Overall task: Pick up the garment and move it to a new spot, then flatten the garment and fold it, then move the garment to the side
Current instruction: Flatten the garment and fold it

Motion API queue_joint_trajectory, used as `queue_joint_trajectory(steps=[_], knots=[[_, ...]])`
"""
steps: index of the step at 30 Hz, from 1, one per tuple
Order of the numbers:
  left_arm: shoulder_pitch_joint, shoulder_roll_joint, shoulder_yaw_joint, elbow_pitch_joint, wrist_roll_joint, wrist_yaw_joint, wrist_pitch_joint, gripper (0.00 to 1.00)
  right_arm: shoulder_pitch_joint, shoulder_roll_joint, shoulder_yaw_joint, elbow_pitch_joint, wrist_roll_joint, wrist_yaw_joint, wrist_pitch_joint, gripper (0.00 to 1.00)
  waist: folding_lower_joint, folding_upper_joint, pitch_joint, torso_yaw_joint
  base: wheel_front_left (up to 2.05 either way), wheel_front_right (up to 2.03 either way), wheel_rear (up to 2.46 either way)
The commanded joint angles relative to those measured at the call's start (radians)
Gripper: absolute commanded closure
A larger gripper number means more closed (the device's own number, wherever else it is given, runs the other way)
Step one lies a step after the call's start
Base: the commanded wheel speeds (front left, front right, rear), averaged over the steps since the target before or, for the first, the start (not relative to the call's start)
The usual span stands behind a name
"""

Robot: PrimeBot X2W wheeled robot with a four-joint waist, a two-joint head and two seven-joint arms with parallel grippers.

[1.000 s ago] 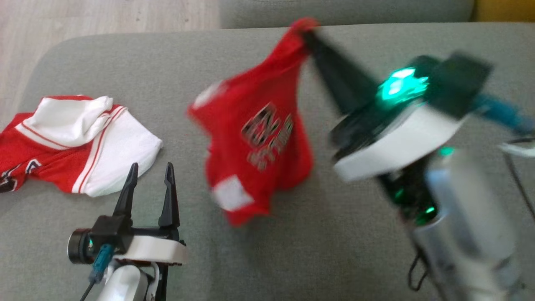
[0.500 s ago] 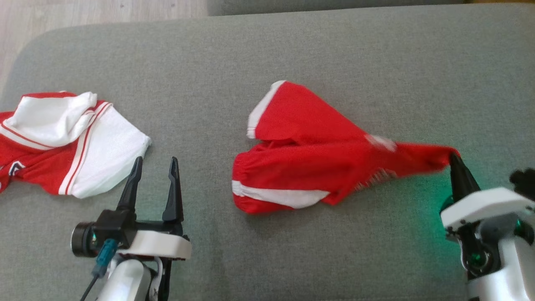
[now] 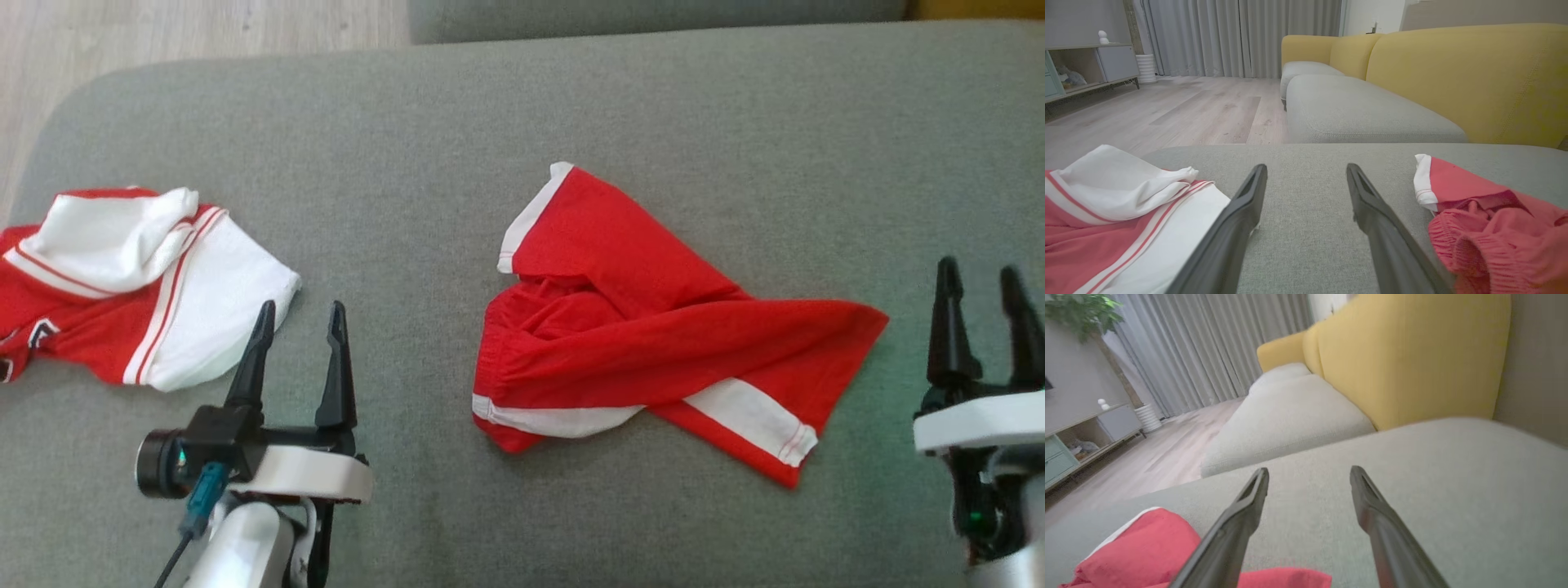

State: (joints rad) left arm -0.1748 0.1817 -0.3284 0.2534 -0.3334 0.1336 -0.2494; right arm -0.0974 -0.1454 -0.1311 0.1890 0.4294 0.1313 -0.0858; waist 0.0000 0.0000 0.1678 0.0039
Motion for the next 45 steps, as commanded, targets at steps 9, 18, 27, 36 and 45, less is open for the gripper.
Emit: queue_joint_trajectory(steps=[9,18,27,36,45], knots=[[0.023,0.043,0.028,-0.052,0.009,0.020,0.003,0.00,0.140,0.005,0.168,-0.349,-0.175,-0.001,0.036,0.00,0.0000,0.0000,-0.060,-0.001,0.00,0.00,0.00],[0.073,0.066,0.021,-0.088,0.011,0.039,0.035,0.00,0.235,0.053,0.209,-0.403,-0.164,-0.001,0.074,0.00,0.0000,0.0000,-0.089,-0.013,0.00,0.00,0.00],[0.086,0.066,0.001,-0.107,0.010,0.042,0.056,0.00,0.240,0.066,0.211,-0.422,-0.158,-0.001,0.089,0.00,0.0000,0.0000,-0.093,-0.011,0.00,0.00,0.00],[0.041,0.022,-0.125,-0.074,-0.016,-0.063,0.186,0.00,0.233,0.073,0.220,-0.407,-0.145,-0.001,0.099,0.00,0.0000,0.0000,-0.090,-0.033,0.00,0.00,0.00],[0.000,-0.030,-0.218,0.035,-0.072,-0.137,0.369,0.00,0.220,0.081,0.227,-0.368,-0.124,-0.001,0.111,0.00,0.0000,0.0000,-0.073,-0.089,0.00,0.00,0.00]])
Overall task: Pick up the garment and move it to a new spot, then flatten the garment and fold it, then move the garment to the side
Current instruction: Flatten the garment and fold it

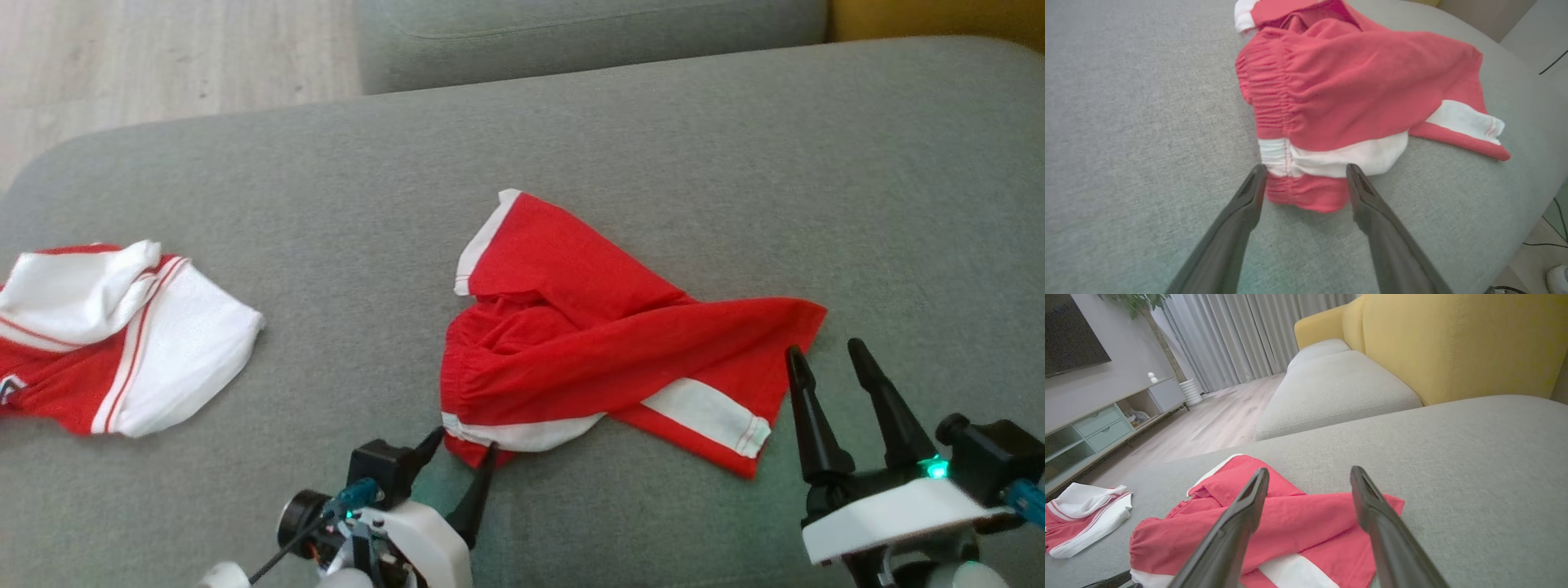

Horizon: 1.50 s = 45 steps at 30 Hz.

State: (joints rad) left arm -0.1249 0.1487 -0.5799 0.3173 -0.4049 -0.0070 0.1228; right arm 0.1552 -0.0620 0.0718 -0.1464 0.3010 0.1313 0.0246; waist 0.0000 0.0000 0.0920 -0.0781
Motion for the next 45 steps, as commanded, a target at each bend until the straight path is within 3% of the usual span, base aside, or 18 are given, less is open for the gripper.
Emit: queue_joint_trajectory(steps=[1,7,8,9,11,22,28,29,30,31,32,38,45], knots=[[-0.057,0.004,0.035,-0.018,0.005,0.012,-0.003,0.00,-0.031,-0.002,0.023,-0.025,0.007,-0.001,0.002,0.00,0.0000,0.0000,0.004,-0.013,0.00,0.00,0.00],[-0.084,0.001,0.044,0.035,-0.004,0.022,0.010,0.00,-0.018,0.000,0.014,0.063,0.023,-0.001,0.033,0.00,0.0000,0.0000,0.010,-0.042,0.00,0.00,0.00],[-0.088,0.001,0.044,0.040,-0.008,0.019,0.016,0.07,-0.016,0.000,0.014,0.089,0.027,-0.001,0.043,0.00,0.0000,0.0000,0.011,-0.044,0.00,0.00,0.00],[-0.093,0.000,0.044,0.043,-0.014,0.015,0.020,0.30,-0.016,-0.002,0.014,0.118,0.029,-0.001,0.053,0.00,0.0000,0.0000,0.012,-0.046,0.00,0.00,0.00],[-0.101,0.000,0.045,0.045,-0.020,0.010,0.025,1.00,-0.019,-0.003,0.021,0.177,0.040,-0.001,0.069,0.00,0.0000,0.0000,0.015,-0.048,0.00,0.00,0.00],[-0.116,0.007,0.037,-0.009,-0.015,0.020,0.020,1.00,-0.147,-0.017,0.128,0.438,0.103,-0.001,0.066,0.00,0.0000,0.0000,0.038,-0.035,0.00,0.00,0.00],[-0.110,0.006,0.031,-0.050,-0.015,0.028,0.013,1.00,-0.211,-0.015,0.138,0.560,0.109,-0.001,0.067,0.00,0.0000,0.0000,0.045,-0.019,0.00,0.00,0.00],[-0.109,0.006,0.031,-0.058,-0.016,0.029,0.011,1.00,-0.219,-0.014,0.136,0.576,0.114,-0.001,0.066,0.12,0.0000,0.0000,0.046,-0.016,0.00,0.00,0.00],[-0.109,0.007,0.031,-0.065,-0.017,0.029,0.008,1.00,-0.227,-0.013,0.135,0.590,0.118,-0.001,0.064,0.62,0.0000,0.0000,0.047,-0.013,0.00,0.00,0.00],[-0.109,0.007,0.031,-0.065,-0.017,0.029,0.008,1.00,-0.227,-0.013,0.135,0.590,0.118,-0.001,0.064,0.62,0.0000,0.0000,0.047,-0.013,0.00,0.00,0.00],[-0.108,0.008,0.031,-0.072,-0.017,0.029,0.007,1.00,-0.235,-0.013,0.134,0.601,0.121,-0.001,0.061,1.00,0.0000,0.0000,0.047,-0.011,0.00,0.00,0.00],[-0.100,0.025,0.038,-0.145,-0.014,0.041,-0.006,1.00,-0.273,-0.026,0.135,0.600,0.145,-0.001,0.029,1.00,0.0000,0.0000,0.045,0.002,0.00,0.00,0.00],[-0.100,0.073,0.066,-0.349,0.016,0.074,-0.020,1.00,-0.277,-0.113,0.113,0.370,0.121,-0.001,-0.006,1.00,0.0000,0.0000,0.026,0.015,0.00,0.00,0.00]])
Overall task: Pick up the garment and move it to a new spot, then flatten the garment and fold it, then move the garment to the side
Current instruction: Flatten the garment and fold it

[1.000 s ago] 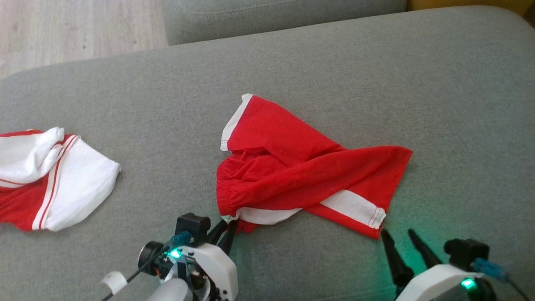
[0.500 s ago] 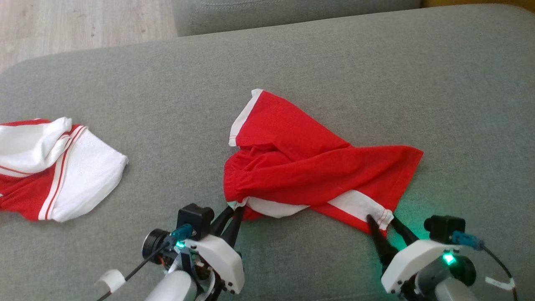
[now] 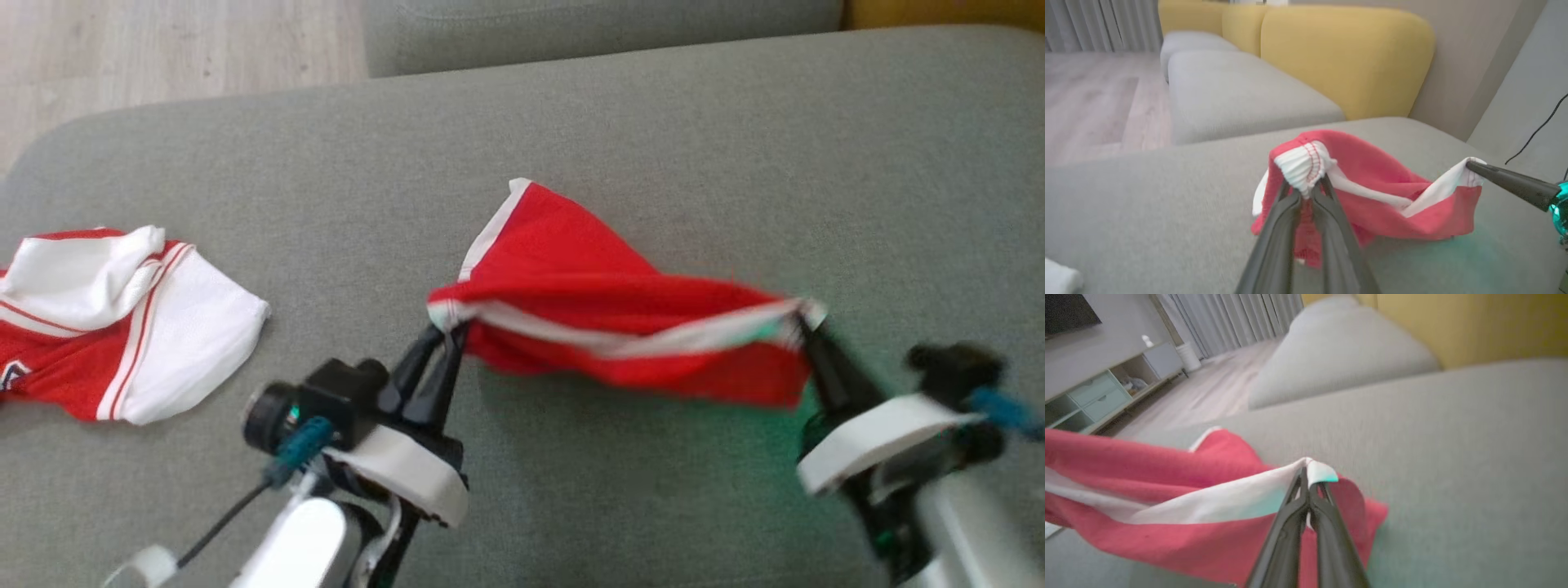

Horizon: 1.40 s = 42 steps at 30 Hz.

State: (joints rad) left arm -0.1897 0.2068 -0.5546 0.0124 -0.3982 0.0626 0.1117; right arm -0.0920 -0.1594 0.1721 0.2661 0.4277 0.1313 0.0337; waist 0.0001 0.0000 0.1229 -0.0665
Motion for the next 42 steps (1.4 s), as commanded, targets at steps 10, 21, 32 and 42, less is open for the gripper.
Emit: queue_joint_trajectory(steps=[10,21,32,42], knots=[[-0.159,0.125,0.122,-0.359,0.062,0.006,0.036,1.00,-0.060,-0.132,-0.155,-0.601,-0.125,-0.001,0.111,1.00,-0.0001,0.0000,-0.062,0.026,0.00,0.00,0.00],[-0.260,0.149,0.199,-0.436,0.037,0.021,0.083,1.00,-0.145,-0.140,-0.224,-0.796,-0.125,-0.001,0.240,1.00,-0.0001,0.0000,-0.064,0.032,0.00,0.00,0.00],[-0.537,-0.043,0.211,0.192,-0.104,-0.081,-0.113,1.00,-0.463,-0.176,-0.081,-0.357,0.008,-0.001,0.171,1.00,-0.0001,0.0000,-0.012,0.050,0.00,0.00,0.00],[-0.815,-0.135,0.288,0.727,-0.139,-0.160,-0.372,1.00,-0.781,-0.097,0.077,0.036,0.072,-0.001,-0.021,1.00,-0.0001,0.0000,0.016,0.003,0.00,0.00,0.00]])
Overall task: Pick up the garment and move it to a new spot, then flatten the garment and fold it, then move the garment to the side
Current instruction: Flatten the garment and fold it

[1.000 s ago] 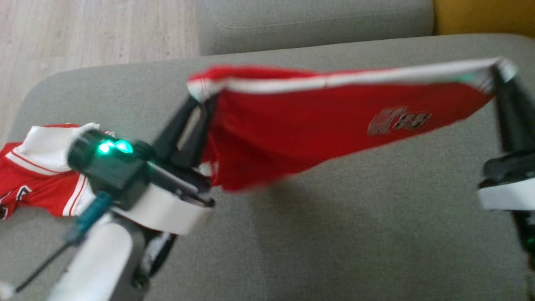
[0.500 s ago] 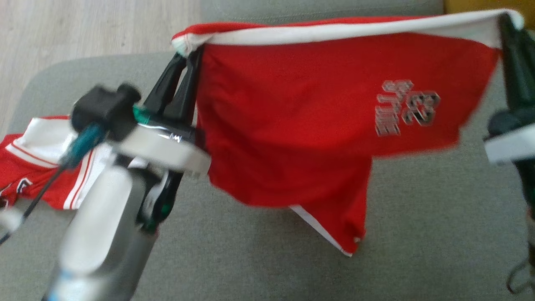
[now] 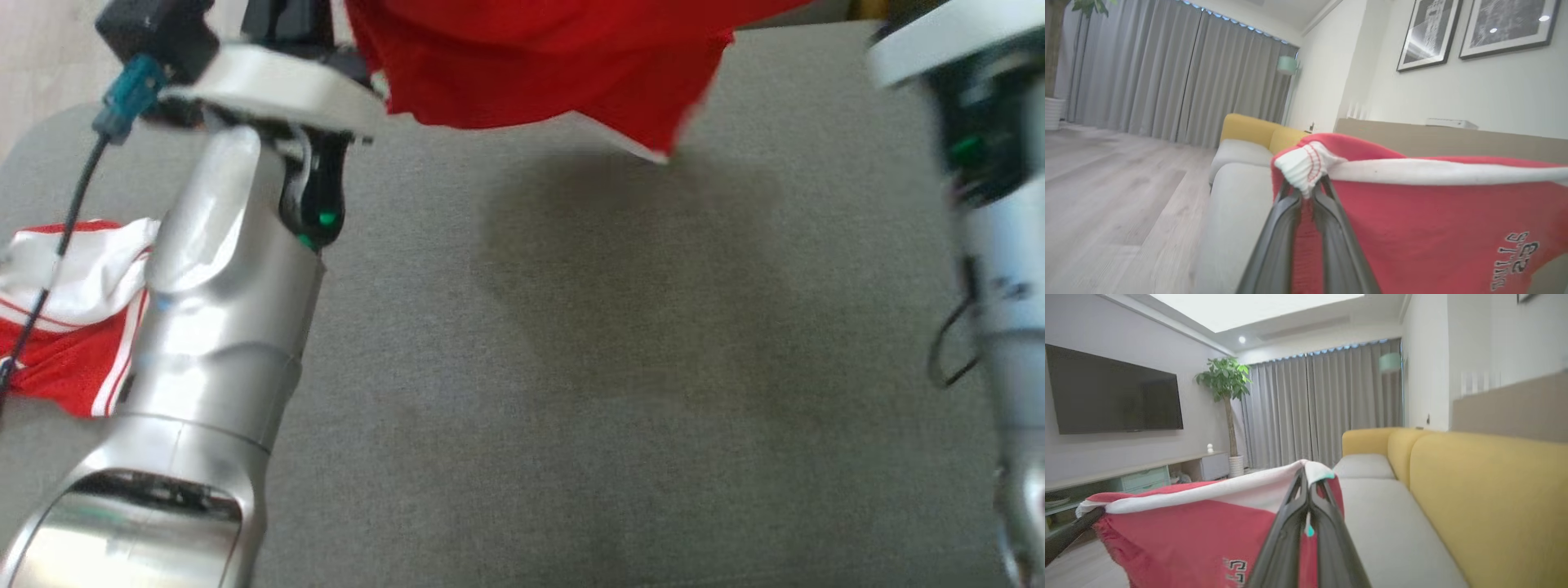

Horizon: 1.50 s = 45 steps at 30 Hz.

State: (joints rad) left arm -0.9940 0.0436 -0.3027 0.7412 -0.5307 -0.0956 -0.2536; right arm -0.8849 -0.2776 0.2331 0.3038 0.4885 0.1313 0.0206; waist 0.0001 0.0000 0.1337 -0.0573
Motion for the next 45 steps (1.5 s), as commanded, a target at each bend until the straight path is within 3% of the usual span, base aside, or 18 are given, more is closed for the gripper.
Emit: queue_joint_trajectory(steps=[1,6,10,15,18,25,28,31,32,39,45], knots=[[-0.005,0.023,0.043,0.031,-0.006,-0.004,-0.007,1.00,0.023,0.034,0.032,0.040,0.024,-0.001,-0.017,1.00,-0.0001,0.0000,0.008,-0.010,0.00,0.00,0.00],[0.104,0.008,0.035,0.241,-0.033,-0.010,-0.008,1.00,0.134,0.093,0.137,0.265,0.114,-0.001,-0.046,1.00,-0.0001,0.0000,0.020,-0.026,0.00,0.00,0.00],[0.203,0.007,-0.086,0.350,-0.131,-0.022,0.003,1.00,0.232,0.131,0.226,0.397,0.194,-0.001,-0.065,1.00,-0.0001,0.0000,0.032,-0.043,0.00,0.00,0.00],[0.300,0.007,-0.247,0.320,-0.227,-0.020,0.002,1.00,0.338,0.117,0.291,0.419,0.287,-0.001,-0.129,1.00,-0.0001,0.0000,0.043,-0.035,0.00,0.00,0.00],[0.355,0.007,-0.300,0.257,-0.263,0.009,-0.006,1.00,0.403,0.078,0.308,0.373,0.319,-0.001,-0.182,1.00,-0.0001,0.0000,0.035,-0.035,0.00,0.00,0.00],[0.549,0.037,-0.262,-0.028,-0.156,0.092,-0.008,1.00,0.610,-0.052,0.251,0.171,0.309,-0.001,-0.187,1.00,-0.0001,0.0000,-0.008,-0.026,0.00,0.00,0.00],[0.651,0.086,-0.278,-0.178,-0.121,0.126,-0.002,1.00,0.723,-0.089,0.148,0.049,0.268,-0.001,-0.108,1.00,-0.0001,0.0000,-0.022,-0.020,0.00,0.00,0.00],[0.744,0.146,-0.297,-0.376,-0.112,0.178,0.080,1.00,0.846,-0.098,0.024,-0.114,0.198,-0.001,0.019,1.00,-0.0001,0.0000,-0.029,-0.017,0.00,0.00,0.00],[0.744,0.146,-0.297,-0.376,-0.112,0.178,0.080,1.00,0.846,-0.098,0.024,-0.114,0.198,-0.001,0.019,1.00,-0.0001,0.0000,-0.029,-0.017,0.00,0.00,0.00],[0.906,0.269,-0.336,-0.887,-0.110,0.313,0.323,1.00,1.105,0.026,-0.260,-0.560,0.038,-0.001,0.389,1.00,-0.0001,0.0000,-0.017,-0.013,0.00,0.00,0.00],[0.998,0.340,-0.348,-1.142,-0.141,0.373,0.450,1.00,1.202,0.143,-0.397,-0.821,-0.022,-0.001,0.611,1.00,-0.0001,0.0000,-0.017,-0.017,0.00,0.00,0.00]])
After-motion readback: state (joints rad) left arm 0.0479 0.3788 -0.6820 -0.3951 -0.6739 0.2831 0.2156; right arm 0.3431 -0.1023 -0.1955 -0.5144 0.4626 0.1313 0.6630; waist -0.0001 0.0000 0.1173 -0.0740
